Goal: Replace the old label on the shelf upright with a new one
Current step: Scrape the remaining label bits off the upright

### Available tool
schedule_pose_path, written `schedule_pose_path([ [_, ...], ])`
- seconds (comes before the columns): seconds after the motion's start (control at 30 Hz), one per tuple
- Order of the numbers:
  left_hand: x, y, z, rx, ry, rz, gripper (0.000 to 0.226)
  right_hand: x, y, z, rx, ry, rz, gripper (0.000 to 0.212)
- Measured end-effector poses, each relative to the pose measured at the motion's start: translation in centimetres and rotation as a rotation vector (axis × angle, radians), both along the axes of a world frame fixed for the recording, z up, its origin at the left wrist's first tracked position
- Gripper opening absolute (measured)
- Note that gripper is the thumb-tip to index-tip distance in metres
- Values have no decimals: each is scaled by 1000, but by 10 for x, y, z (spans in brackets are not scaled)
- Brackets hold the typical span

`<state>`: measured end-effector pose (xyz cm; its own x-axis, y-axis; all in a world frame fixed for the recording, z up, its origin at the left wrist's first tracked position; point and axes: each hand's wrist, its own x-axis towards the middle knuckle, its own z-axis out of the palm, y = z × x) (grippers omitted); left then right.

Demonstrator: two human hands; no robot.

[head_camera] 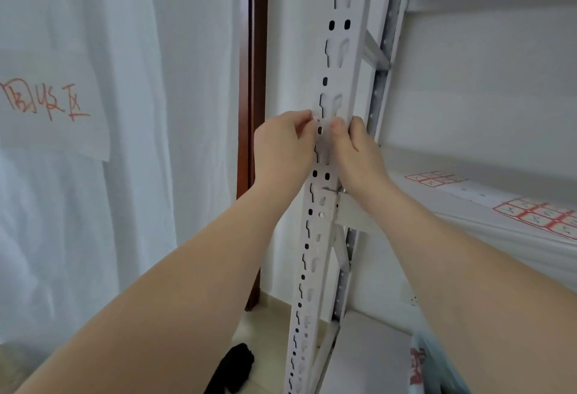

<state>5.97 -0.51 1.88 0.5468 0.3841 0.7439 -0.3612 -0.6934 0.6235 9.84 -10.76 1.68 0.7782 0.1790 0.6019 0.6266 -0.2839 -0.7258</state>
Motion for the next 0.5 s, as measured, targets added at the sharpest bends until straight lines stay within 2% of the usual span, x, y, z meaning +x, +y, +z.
schedule_pose_path([
  [0.07,0,-2,-1,55,-5,62,37,2,0,-3,-3,-39,-5,33],
  [0.17,-2,-6,0,78,-22,131,30,4,-1,-4,7,-49,19,32],
  [0.23,-4,-9,3,18,-37,110,19,4,-2,-4,13,-46,35,33],
  [0.37,-5,-10,6,-47,-35,64,18,5,-3,-4,14,-44,45,34],
  [0.5,-2,-9,4,-27,-64,71,25,5,-3,-5,27,-47,57,36],
])
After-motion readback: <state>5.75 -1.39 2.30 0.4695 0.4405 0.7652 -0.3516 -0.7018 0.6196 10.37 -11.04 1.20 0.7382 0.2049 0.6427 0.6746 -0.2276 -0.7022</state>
